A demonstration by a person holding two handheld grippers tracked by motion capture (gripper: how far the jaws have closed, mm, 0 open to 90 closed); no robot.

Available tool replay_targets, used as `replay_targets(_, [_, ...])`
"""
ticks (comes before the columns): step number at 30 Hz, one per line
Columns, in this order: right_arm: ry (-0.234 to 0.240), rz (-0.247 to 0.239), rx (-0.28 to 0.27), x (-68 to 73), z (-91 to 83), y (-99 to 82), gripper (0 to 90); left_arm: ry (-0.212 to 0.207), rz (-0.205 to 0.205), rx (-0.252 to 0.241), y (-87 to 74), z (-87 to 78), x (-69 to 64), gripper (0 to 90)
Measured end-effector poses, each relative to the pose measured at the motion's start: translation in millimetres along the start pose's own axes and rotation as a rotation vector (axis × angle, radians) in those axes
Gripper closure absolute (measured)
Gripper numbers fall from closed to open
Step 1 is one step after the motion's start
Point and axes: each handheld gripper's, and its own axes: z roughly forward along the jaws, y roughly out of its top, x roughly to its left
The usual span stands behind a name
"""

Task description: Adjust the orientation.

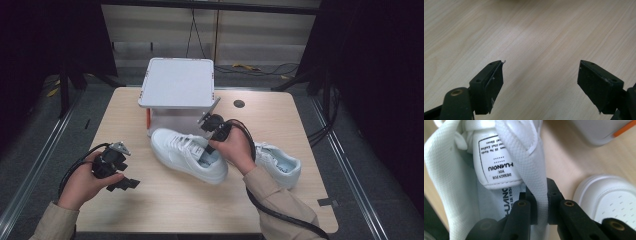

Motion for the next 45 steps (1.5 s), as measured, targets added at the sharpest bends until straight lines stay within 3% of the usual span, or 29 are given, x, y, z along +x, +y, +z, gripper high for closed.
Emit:
replay_targets(1, [0.012,0.035,-0.003,-4.2,2.3,4.1,83.9,-0.004,-0.001,0.003,0.2,0.2,0.6,20.5])
replay_targets(2, [0.024,0.101,-0.041,-8.4,7.4,9.5,83.3,0.0,-0.001,0.004,0.1,0.4,0.5,20.5])
replay_targets(5, [0.038,0.162,-0.03,-6.7,24.5,17.9,74.5,-0.003,0.004,0.01,-0.4,1.0,0.7,20.5])
replay_targets(9, [0.057,0.091,0.056,9.2,39.7,16.4,51.7,-0.007,0.021,-0.006,1.8,-0.6,-3.8,20.5])
replay_targets(11, [0.057,0.066,0.072,12.8,35.4,11.5,42.6,-0.024,0.026,-0.016,5.3,-0.8,-9.2,20.4])
replay_targets(14, [0.039,0.048,0.074,10.8,23.7,4.8,31.0,-0.058,0.071,-0.019,13.9,0.5,-20.2,18.3])
replay_targets(20, [-0.006,0.012,0.025,1.0,-4.8,-9.5,26.0,-0.098,0.171,-0.005,46.0,11.1,-47.6,16.3])
replay_targets(22, [-0.027,-0.032,0.026,-6.4,-8.2,-14.1,24.6,-0.094,0.195,0.002,55.4,13.6,-52.5,16.4])
replay_targets(30, [-0.079,0.0,-0.071,-27.1,-22.4,-21.7,33.9,-0.099,0.269,-0.004,95.4,21.4,-75.3,18.1])
replay_targets(35, [-0.1,0.011,-0.093,-34.1,-31.6,-16.5,32.4,-0.106,0.315,-0.02,122.2,31.8,-92.7,23.5])
replay_targets(38, [-0.104,0.022,-0.095,-35.8,-34.1,-15.1,32.5,-0.137,0.36,-0.015,136.1,40.9,-102.8,37.6])
replay_targets(40, [-0.1,0.024,-0.094,-37.8,-34.9,-15.1,32.5,-0.135,0.36,-0.016,144.9,49.1,-110.2,37.9])
replay_targets(42, [-0.108,0.031,-0.091,-40.0,-35.9,-15.3,32.5,-0.123,0.361,0.014,149.9,55.3,-113.2,39.3])
replay_targets(44, [-0.114,0.035,-0.091,-42.7,-37.8,-15.6,32.5,-0.099,0.388,0.016,155.9,63.4,-116.1,40.5])
replay_targets(45, [-0.118,0.042,-0.095,-43.6,-38.6,-15.9,32.6,-0.115,0.36,0.037,158.6,69.4,-116.7,43.6])
